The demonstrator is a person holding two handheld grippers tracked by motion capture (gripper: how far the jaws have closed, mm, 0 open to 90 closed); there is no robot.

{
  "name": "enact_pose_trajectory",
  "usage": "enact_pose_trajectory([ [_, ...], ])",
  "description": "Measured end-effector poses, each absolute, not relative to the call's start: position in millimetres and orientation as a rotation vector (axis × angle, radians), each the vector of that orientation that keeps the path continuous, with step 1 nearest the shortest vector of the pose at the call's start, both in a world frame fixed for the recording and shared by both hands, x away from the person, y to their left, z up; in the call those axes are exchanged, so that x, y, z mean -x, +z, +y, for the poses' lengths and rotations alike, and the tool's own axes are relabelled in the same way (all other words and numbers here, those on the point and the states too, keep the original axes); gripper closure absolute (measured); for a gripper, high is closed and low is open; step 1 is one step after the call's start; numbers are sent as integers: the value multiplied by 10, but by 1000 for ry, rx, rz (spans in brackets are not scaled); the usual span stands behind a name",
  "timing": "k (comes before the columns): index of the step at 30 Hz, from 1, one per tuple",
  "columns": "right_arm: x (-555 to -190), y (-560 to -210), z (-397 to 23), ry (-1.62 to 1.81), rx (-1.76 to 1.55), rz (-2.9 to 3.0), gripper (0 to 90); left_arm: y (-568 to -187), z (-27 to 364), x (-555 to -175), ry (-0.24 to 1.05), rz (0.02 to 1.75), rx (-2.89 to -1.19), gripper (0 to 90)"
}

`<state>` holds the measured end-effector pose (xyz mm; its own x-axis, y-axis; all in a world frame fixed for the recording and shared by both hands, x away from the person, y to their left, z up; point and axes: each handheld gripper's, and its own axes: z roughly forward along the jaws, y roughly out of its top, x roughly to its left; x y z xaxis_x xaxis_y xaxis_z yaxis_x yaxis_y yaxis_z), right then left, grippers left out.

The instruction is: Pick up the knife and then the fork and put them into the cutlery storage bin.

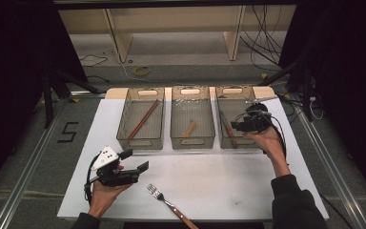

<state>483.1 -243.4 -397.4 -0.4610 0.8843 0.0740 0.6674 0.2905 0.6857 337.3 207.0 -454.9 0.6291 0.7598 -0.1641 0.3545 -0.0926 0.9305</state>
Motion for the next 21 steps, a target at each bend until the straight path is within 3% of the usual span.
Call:
enact_pose_trajectory([
  [12,-4385,-3743,-2145,1046,-1234,2315,334,-4551,2067,-3373,439,923,-1697,169],
  [21,-4046,-3875,-1929,1048,-1139,2399,330,-4553,2071,-3375,441,923,-1701,169],
])
